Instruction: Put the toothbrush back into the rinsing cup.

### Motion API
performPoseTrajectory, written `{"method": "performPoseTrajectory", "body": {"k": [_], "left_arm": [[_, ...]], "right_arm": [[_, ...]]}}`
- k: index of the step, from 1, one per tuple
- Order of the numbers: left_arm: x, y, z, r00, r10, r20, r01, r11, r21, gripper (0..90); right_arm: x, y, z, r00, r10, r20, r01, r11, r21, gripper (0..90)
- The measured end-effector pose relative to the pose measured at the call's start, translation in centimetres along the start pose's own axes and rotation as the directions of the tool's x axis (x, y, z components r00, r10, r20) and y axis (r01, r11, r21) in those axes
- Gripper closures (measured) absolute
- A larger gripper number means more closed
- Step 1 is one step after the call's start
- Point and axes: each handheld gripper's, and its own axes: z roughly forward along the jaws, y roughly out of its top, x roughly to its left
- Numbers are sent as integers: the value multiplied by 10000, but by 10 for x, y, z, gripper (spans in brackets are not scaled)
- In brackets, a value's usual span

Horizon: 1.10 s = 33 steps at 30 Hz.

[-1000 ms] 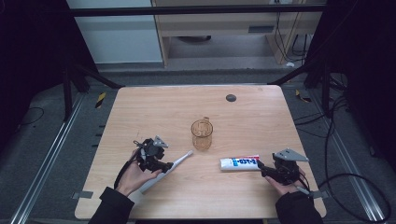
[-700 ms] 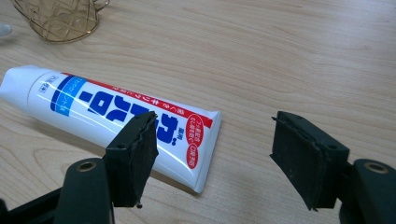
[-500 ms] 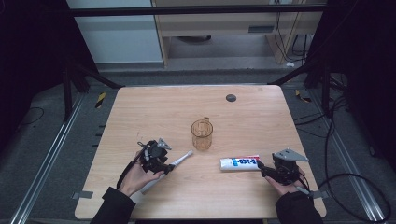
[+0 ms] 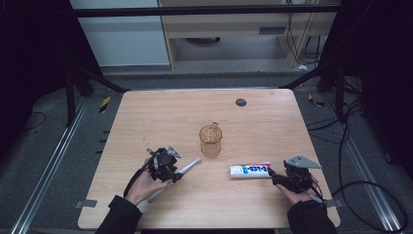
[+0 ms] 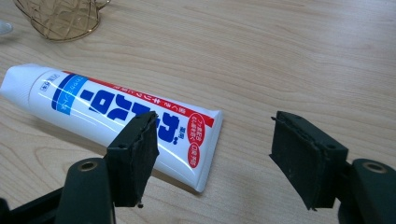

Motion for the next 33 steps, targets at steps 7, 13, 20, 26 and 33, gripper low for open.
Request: {"method": "performPoseTrajectory", "body": {"k": [7,13,20,26,33], "left_arm": [[0,0,4,10000,34,38,-35,9999,124,629],[0,1,7,9998,26,173,-30,9997,242,645],[1,2,10,9996,101,273,-113,9990,436,649],[1,2,10,9994,163,294,-178,9985,510,645],[3,1,6,9994,72,337,-87,9990,448,631]], "right_arm": [[1,0,0,10000,41,-24,-41,10000,42,315],[0,0,0,10000,18,-30,-18,10000,41,316],[1,0,0,9999,87,-77,-86,9999,86,316],[0,0,0,9999,90,-77,-90,9999,93,316],[1,0,0,9999,81,-76,-80,9999,99,316]]}}
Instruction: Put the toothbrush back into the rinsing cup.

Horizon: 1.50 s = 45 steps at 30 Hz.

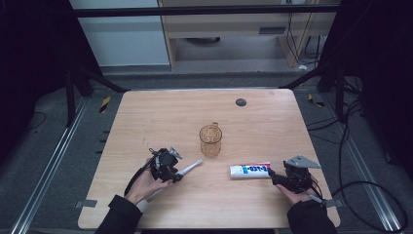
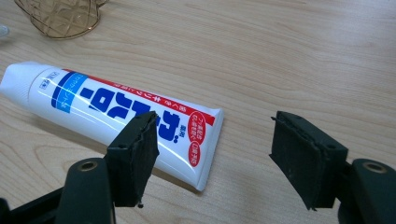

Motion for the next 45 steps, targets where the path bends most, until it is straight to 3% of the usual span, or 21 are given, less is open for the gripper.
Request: {"method": "performPoseTrajectory", "body": {"k": [20,28,33,45], "left_arm": [[-1,0,4,9996,226,-186,-219,9991,377,662],[-1,0,2,9996,276,-17,-275,9984,490,667],[0,-1,-5,9998,152,111,-155,9994,307,668],[3,-4,-18,10000,-91,-9,90,9999,-93,669]], "right_arm": [[0,0,0,10000,3,10,-3,10000,0,315],[0,0,0,10000,31,8,-31,10000,6,316],[-1,0,0,10000,-16,32,16,10000,-7,316],[-1,0,-1,10000,31,29,-31,10000,3,316]]}}
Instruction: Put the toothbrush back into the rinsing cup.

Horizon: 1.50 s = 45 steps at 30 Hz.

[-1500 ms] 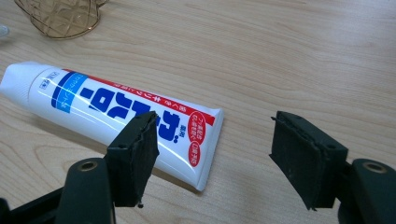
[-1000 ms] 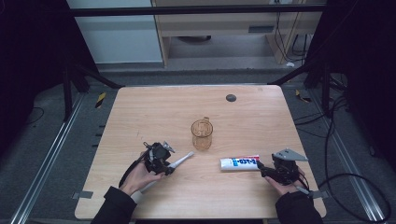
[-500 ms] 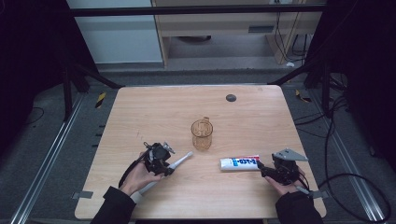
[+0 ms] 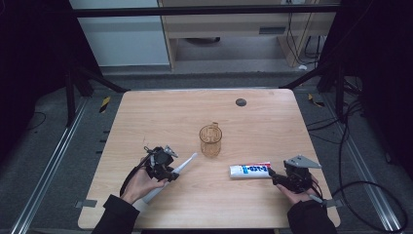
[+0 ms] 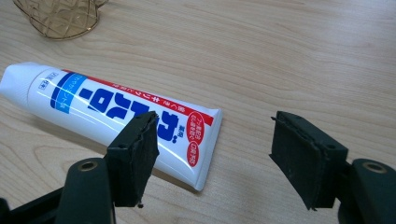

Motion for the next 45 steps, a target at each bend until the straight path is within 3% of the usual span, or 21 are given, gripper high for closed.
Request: {"method": "performPoseTrajectory", "body": {"k": [16,25,32,35,38,45], "left_arm": [[3,-1,-26,9990,-337,-286,308,9951,-943,670],[7,-4,-47,9965,-703,-455,601,9786,-1969,670],[11,-8,-66,9914,-1030,-809,761,9556,-2846,670],[12,-10,-72,9865,-1290,-1010,887,9389,-3326,670],[12,-12,-76,9785,-1620,-1278,1017,9175,-3844,669],[12,-15,-81,9634,-2077,-1697,1094,8819,-4585,669]], "right_arm": [[0,0,0,10000,-7,-7,7,10000,16,316],[0,0,1,10000,-81,30,81,10000,-19,316],[0,0,0,10000,-7,6,7,10000,3,316],[0,0,0,10000,5,22,-4,10000,-10,316],[0,0,0,10000,10,36,-10,10000,-24,316],[-1,0,0,9998,-132,119,133,9998,-119,315]]}}
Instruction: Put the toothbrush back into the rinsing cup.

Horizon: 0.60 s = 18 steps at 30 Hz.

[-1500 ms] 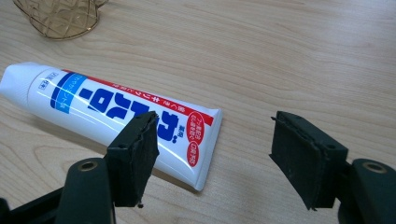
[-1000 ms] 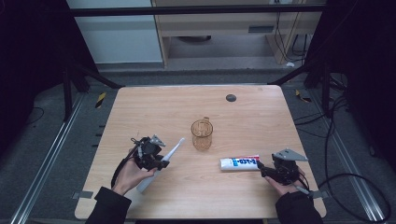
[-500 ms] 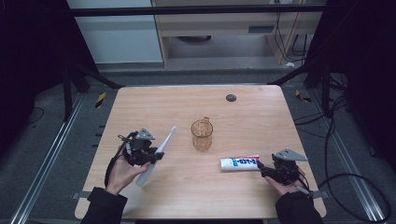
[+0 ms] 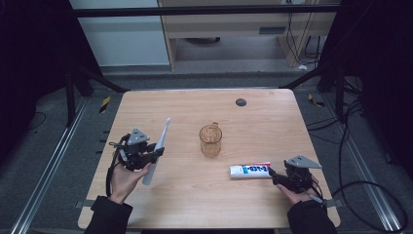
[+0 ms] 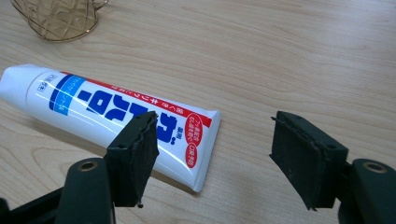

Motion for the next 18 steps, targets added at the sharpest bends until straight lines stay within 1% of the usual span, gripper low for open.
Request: {"method": "performPoseTrajectory", "body": {"k": [5,7,9,10,13,16,18], "left_arm": [[-1,0,-5,9988,-242,-431,213,9976,-664,669],[-3,1,-7,9978,-300,-592,244,9954,-923,669],[-5,2,-10,9970,-268,-726,184,9933,-1141,670],[-6,3,-11,9965,-317,-776,214,9913,-1302,669],[-6,8,-14,9948,-426,-927,256,9838,-1772,669],[-8,14,-16,9929,-531,-1065,275,9730,-2293,669],[-9,20,-16,9919,-587,-1131,279,9659,-2573,669]], "right_arm": [[1,0,0,10000,24,17,-24,10000,-3,314],[1,0,0,10000,43,36,-43,10000,-21,314],[1,0,0,10000,54,63,-54,10000,-27,313],[1,0,0,10000,29,77,-28,10000,-48,312],[1,0,-1,9998,144,108,-143,9999,-40,311],[0,0,-1,9998,112,164,-110,9999,-99,309],[0,0,-1,9997,193,157,-191,9998,-78,309]]}}
